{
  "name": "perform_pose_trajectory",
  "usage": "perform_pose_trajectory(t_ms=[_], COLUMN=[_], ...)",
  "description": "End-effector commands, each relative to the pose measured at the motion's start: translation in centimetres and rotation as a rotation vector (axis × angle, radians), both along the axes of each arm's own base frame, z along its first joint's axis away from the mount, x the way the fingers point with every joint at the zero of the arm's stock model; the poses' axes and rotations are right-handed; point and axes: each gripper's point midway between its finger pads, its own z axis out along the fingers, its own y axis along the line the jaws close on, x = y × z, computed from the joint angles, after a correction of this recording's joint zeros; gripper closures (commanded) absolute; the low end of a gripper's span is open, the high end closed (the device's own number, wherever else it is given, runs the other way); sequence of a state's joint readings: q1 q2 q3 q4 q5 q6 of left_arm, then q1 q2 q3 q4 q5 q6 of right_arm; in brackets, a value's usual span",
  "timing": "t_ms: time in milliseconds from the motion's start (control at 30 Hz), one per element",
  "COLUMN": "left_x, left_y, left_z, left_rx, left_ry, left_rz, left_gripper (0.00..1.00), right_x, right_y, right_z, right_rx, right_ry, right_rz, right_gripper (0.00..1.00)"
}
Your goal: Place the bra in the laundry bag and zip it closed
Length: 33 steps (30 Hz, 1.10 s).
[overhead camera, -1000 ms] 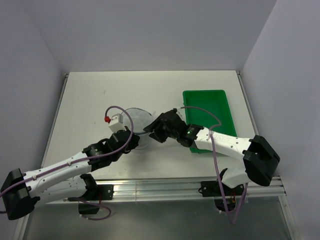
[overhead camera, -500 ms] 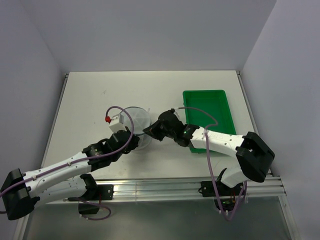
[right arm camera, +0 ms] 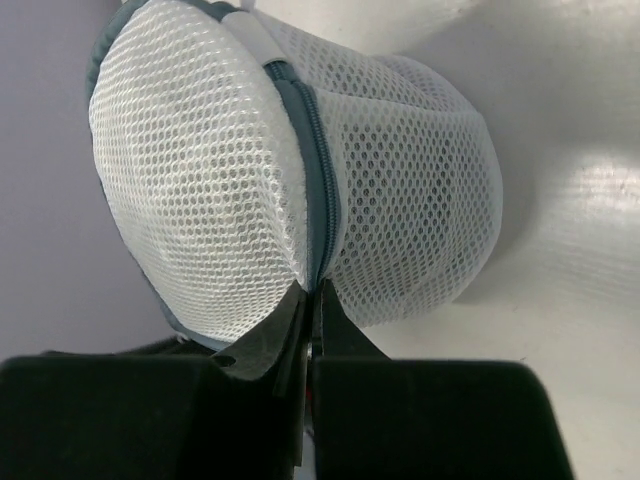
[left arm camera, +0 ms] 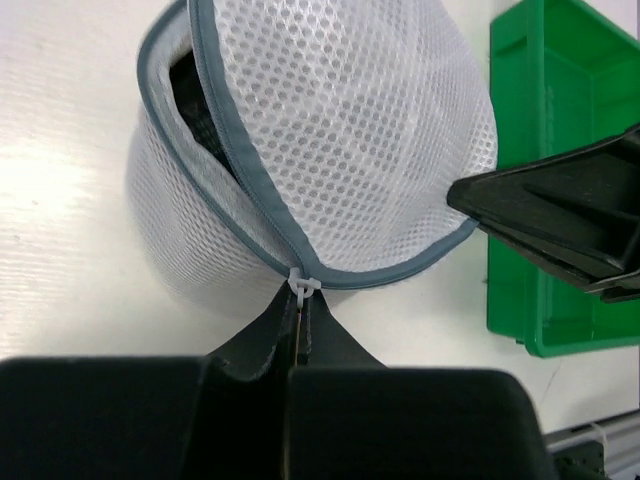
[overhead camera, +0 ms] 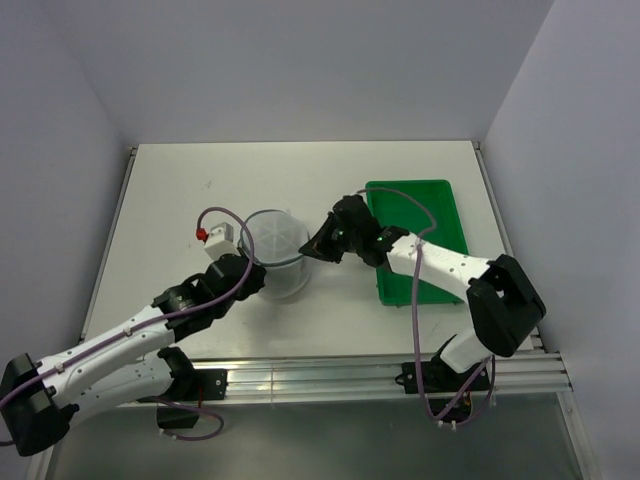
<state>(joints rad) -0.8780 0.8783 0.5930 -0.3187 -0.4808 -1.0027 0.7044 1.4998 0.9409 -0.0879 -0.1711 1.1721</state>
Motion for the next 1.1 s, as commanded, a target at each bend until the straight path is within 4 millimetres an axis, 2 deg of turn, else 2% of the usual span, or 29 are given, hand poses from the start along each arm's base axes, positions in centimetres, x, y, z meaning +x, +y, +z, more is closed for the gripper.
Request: perform_pose_trajectory(t_ms=[0, 133, 400, 533, 567, 600, 633, 700, 733, 833, 933, 1067], left_x=[0.8, 1.4, 2.1, 2.1, 1.9, 1.9, 1.9, 2.0, 1.9, 1.9, 2.0, 2.2], left_y=[2.0, 3.0, 4.9, 4.7, 4.3, 3.7, 3.3, 2.6, 2.2, 1.2, 0.5, -0.2], left_z=[1.1, 1.7, 1.5, 1.7, 1.5, 1.9, 1.9, 1.9, 1.9, 1.9, 1.6, 1.3], left_rx=[0.043, 0.057, 0.074, 0.052, 0.042, 0.015, 0.003, -0.013, -0.026, -0.057, -0.066, -0.062], left_ry=[-0.030, -0.042, -0.042, -0.044, -0.040, -0.051, -0.053, -0.060, -0.055, -0.059, -0.056, -0.046], left_rz=[0.029, 0.053, 0.096, 0.076, 0.057, 0.032, 0.019, -0.014, -0.030, -0.067, -0.087, -0.107], left_gripper=[1.00, 1.00, 1.00, 1.00, 1.00, 1.00, 1.00, 1.00, 1.00, 1.00, 1.00, 1.00], right_x=[1.0, 2.1, 5.3, 7.1, 7.9, 8.4, 9.3, 10.0, 10.8, 12.0, 12.6, 11.7], right_y=[-1.7, -3.2, -7.2, -8.3, -8.2, -8.3, -7.9, -7.5, -7.1, -6.2, -6.1, -6.9], right_z=[-0.8, -1.9, -1.4, -1.3, -0.6, -0.7, 0.4, 0.9, 2.3, 3.7, 3.8, 3.8], right_rx=[-0.169, -0.302, -0.386, -0.443, -0.447, -0.457, -0.454, -0.459, -0.447, -0.441, -0.454, -0.458], right_ry=[-0.067, -0.094, -0.158, -0.161, -0.182, -0.177, -0.203, -0.212, -0.241, -0.267, -0.243, -0.193], right_rz=[0.131, 0.173, 0.172, 0.148, 0.138, 0.135, 0.127, 0.138, 0.132, 0.146, 0.140, 0.085], right_gripper=[1.00, 1.00, 1.00, 1.00, 1.00, 0.98, 0.96, 0.86, 0.81, 0.66, 0.58, 0.55])
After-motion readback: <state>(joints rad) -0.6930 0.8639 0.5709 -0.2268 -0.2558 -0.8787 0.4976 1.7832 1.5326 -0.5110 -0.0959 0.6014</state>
